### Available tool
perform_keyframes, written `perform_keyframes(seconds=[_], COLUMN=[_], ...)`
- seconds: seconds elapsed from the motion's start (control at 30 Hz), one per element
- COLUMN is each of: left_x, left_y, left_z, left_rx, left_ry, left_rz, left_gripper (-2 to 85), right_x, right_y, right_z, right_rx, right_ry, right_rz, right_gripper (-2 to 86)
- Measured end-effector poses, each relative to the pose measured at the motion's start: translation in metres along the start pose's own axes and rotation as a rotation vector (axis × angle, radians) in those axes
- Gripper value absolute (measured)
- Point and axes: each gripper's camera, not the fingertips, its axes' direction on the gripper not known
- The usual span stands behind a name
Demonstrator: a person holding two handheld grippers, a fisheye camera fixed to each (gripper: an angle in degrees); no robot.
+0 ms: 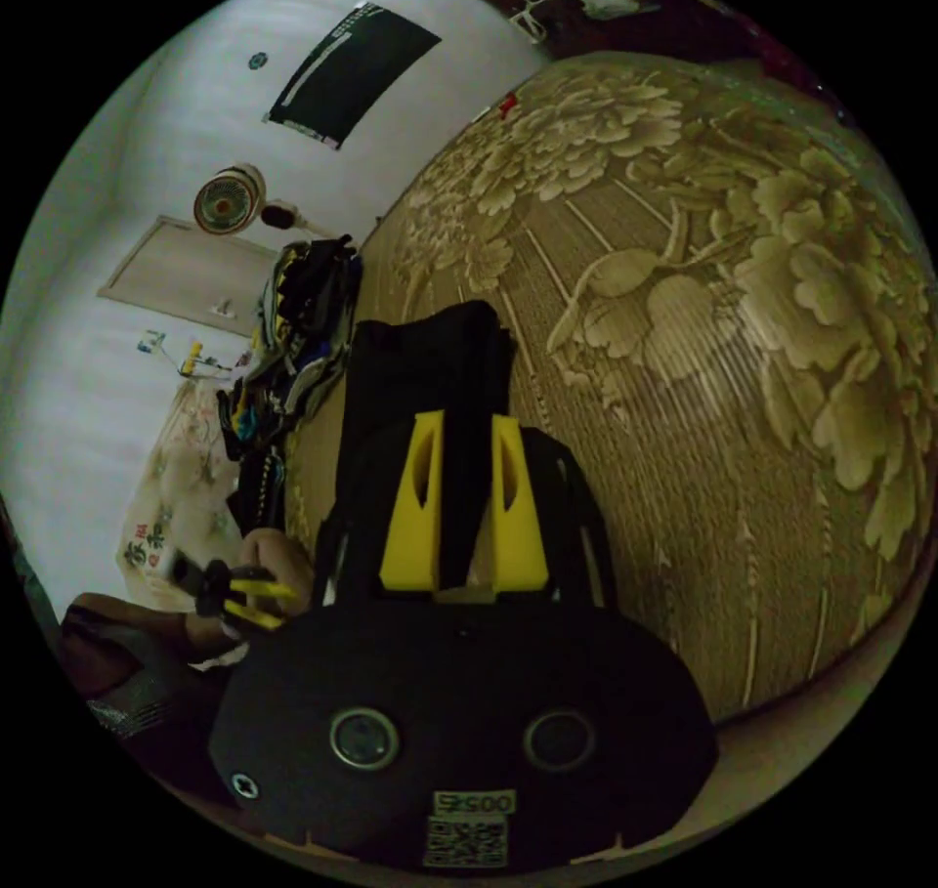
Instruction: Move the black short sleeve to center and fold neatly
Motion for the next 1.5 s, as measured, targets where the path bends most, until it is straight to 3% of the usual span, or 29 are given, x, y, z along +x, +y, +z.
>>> perform_keyframes(seconds=[0.13,0.33,0.43,0.6,0.73,0.93,1.1,1.23,1.5], left_x=[-0.039,-0.052,-0.049,-0.054,-0.079,-0.114,-0.143,-0.156,-0.177], left_y=[0.002,-0.03,-0.045,-0.055,-0.061,-0.059,-0.067,-0.079,-0.093], left_z=[-0.001,0.016,0.023,0.027,0.005,-0.068,-0.07,-0.084,-0.125], left_rx=[-0.073,-0.07,-0.152,-0.284,-0.219,-0.116,-0.191,-0.172,-0.159], left_ry=[-0.02,0.104,0.048,-0.055,0.063,-0.012,0.205,0.355,0.641], left_rz=[-0.104,-0.095,-0.062,-0.036,-0.138,-0.273,-0.312,-0.331,-0.381], left_gripper=[11.0,10.1,8.6,5.6,5.7,11.8,15.3,12.5,5.3], right_x=[-0.033,-0.058,-0.062,-0.046,-0.029,-0.014,0.004,-0.004,-0.011], right_y=[0.044,0.093,0.102,0.115,0.126,0.142,0.146,0.154,0.176], right_z=[0.008,0.065,0.066,0.052,0.054,0.005,0.022,0.041,0.043], right_rx=[-0.192,-0.431,-0.424,-0.384,-0.403,-0.255,-0.39,-0.472,-0.447], right_ry=[0.042,0.092,0.228,0.245,0.173,0.041,-0.107,-0.167,-0.378], right_rz=[-0.1,-0.119,-0.106,-0.014,0.067,0.12,0.168,0.137,0.15], right_gripper=[9.2,9.2,4.4,0.1,0.3,7.1,11.7,9.0,4.4])
